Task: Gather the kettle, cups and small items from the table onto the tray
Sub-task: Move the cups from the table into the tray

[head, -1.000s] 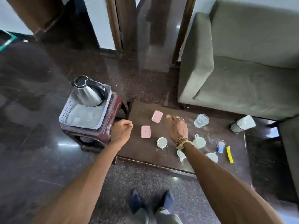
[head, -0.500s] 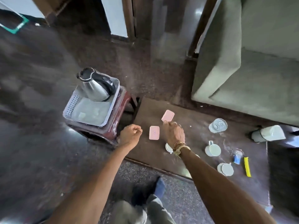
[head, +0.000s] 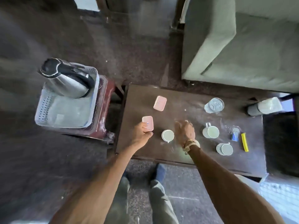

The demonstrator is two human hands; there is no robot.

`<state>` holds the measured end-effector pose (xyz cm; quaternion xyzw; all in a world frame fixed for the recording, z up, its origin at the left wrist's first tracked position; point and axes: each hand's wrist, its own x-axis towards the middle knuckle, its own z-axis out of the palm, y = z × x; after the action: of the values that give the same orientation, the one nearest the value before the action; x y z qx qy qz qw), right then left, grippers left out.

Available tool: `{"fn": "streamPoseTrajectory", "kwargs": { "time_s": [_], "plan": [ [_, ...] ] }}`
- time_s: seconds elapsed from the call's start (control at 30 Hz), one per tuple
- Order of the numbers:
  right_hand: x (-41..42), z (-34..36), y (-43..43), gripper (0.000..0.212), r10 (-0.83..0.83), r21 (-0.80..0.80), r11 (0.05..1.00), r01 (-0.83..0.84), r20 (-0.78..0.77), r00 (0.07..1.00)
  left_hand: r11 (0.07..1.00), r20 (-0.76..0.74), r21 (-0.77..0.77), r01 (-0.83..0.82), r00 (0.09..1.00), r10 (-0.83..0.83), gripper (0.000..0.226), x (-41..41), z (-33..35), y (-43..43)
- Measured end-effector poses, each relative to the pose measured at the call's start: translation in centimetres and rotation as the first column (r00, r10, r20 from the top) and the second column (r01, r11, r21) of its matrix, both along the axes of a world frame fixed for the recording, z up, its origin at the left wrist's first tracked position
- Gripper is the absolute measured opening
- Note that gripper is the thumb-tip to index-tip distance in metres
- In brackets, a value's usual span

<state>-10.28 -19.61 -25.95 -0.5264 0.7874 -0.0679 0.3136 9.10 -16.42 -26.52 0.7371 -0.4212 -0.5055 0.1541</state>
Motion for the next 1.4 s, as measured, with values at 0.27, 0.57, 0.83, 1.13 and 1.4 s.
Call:
{"fn": "streamPoseTrajectory", "kwargs": {
  "time_s": [0.27,0.57,0.83,1.13,1.4],
  "plan": [
    [-5.9,-5.3,4.2,0.053,0.011,0.234,0.971,0.057,-0.28,0.96,0.841,0.152,-0.027,0.54,0.834,-0.531,0.087,-6.5,-5.3,0.0],
    [-8.6,-9.8,6.1,0.075,-0.011,0.313,0.947,0.073,-0.195,0.981,0.636,0.438,0.057,0.769,0.553,-0.708,0.096,-9.4,-10.5,-0.5],
    [-8.5,-13.5,6.2,0.086,-0.056,0.314,0.944,0.101,-0.151,0.987,0.601,0.392,0.09,0.794,0.527,-0.754,0.092,-11.1,-12.6,0.0],
    [-9.1,-14.4,6.3,0.068,0.069,0.329,0.944,0.017,-0.247,0.967,0.577,0.461,0.114,0.809,0.471,-0.752,0.071,-11.6,-12.7,-0.5],
    [-9.3,-13.6,5.9,0.061,0.187,0.29,0.952,-0.099,-0.294,0.937,0.605,0.576,0.072,0.793,0.463,-0.674,0.05,-11.3,-13.0,-0.3]
  ]
}}
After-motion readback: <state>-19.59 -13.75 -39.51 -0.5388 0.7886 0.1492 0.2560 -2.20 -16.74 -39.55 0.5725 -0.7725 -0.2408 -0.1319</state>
